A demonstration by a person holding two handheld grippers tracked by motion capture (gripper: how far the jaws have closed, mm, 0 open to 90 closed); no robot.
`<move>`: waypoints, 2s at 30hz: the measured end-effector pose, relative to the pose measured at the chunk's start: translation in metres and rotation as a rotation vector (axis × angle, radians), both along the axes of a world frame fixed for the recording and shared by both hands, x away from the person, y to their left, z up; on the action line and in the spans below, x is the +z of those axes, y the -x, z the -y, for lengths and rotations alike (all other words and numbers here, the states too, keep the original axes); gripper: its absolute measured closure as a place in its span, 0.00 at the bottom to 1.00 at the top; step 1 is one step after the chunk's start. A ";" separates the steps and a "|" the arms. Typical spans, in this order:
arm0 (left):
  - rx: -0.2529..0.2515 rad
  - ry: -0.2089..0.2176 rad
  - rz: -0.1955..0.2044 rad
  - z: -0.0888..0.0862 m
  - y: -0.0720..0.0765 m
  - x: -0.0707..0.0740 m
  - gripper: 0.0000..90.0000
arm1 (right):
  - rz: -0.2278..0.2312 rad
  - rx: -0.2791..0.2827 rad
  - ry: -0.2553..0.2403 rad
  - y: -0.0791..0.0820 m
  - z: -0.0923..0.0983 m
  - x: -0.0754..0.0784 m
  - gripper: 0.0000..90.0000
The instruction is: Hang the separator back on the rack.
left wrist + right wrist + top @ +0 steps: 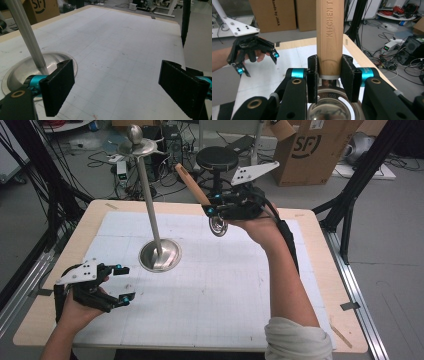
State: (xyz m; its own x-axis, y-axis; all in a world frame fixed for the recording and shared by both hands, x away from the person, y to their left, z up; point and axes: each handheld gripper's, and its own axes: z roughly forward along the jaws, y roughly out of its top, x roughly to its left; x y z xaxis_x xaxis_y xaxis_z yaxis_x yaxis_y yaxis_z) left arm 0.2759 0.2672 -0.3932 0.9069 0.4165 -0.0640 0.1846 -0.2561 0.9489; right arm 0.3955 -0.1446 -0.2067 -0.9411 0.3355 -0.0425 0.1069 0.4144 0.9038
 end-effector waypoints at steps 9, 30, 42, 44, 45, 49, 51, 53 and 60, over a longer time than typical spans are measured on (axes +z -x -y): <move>-0.004 -0.002 -0.003 0.001 0.000 0.000 0.16 | 0.007 0.004 0.004 -0.008 -0.012 0.013 0.77; -0.004 -0.004 -0.001 0.000 0.000 0.000 0.16 | -0.031 0.002 -0.008 -0.031 -0.030 0.019 0.77; -0.003 -0.006 -0.001 0.000 -0.001 -0.001 0.16 | -0.031 0.033 0.017 -0.030 -0.043 0.015 0.77; -0.002 -0.004 0.000 0.000 -0.001 0.000 0.16 | -0.034 0.036 0.020 -0.030 -0.045 0.014 0.77; -0.003 -0.004 -0.002 0.000 -0.001 0.000 0.16 | -0.033 0.036 0.025 -0.030 -0.046 0.014 0.77; -0.003 -0.007 -0.001 0.000 0.000 0.000 0.16 | -0.036 0.037 0.043 -0.031 -0.054 0.013 0.77; -0.003 -0.004 -0.001 0.000 -0.001 0.000 0.16 | -0.033 0.040 0.053 -0.031 -0.058 0.012 0.77; -0.002 -0.007 0.002 0.000 -0.001 0.000 0.15 | -0.040 0.044 0.063 -0.032 -0.063 0.012 0.77; -0.004 -0.004 -0.001 0.000 -0.001 0.000 0.16 | -0.043 0.044 0.095 -0.035 -0.074 0.011 0.77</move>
